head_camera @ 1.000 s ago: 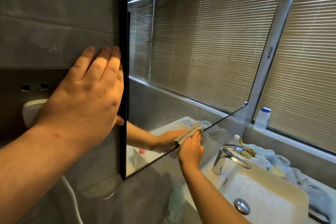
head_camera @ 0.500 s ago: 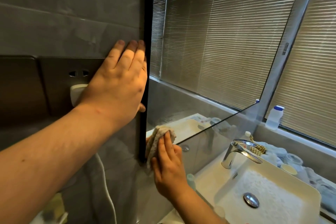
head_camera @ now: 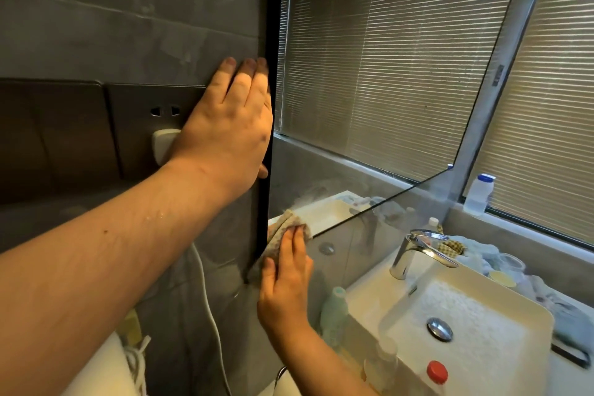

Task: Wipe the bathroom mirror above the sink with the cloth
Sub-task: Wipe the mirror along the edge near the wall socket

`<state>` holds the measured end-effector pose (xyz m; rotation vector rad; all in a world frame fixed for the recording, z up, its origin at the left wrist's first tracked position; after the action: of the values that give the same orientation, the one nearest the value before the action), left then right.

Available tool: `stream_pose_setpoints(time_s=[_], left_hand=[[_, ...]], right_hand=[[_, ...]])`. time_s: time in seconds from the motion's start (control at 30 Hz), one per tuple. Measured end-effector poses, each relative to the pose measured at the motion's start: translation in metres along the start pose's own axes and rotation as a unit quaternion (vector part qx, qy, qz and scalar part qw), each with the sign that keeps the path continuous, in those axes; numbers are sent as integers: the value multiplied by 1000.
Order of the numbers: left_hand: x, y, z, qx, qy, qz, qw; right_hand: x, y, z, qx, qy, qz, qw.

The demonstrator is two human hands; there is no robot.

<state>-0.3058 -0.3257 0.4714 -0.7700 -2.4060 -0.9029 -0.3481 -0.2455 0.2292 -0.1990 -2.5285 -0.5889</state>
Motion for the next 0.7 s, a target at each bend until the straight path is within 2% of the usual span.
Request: stream_pose_setpoints(time_s=[0.1,0.37,0.57,0.7], left_hand=[[-1,0,0,-5,-5,-6,1000],[-3,6,-1,-8,-11,-9,1000],[-4,9,-1,-31,-10,7,999],[-1,4,-3,-67,1,5,998]], right_hand=[[-9,-5,-2,5,-19,-36,999],[-9,7,-15,-18,-42,-59,997],[-2,41,-23,55,-47,-16,997],[3,57,-32,71,-87,-32,993]])
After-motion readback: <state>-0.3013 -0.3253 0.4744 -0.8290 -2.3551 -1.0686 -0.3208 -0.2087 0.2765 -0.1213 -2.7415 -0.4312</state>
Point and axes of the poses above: each hand's wrist, its own x-axis towards the middle knuckle, its own y-axis out of the back of the hand, z = x × y, the point moved 5 cm from there along x, towards the middle knuckle, and after that the axes turned 6 degrees about -y, right-handed, at the moved point
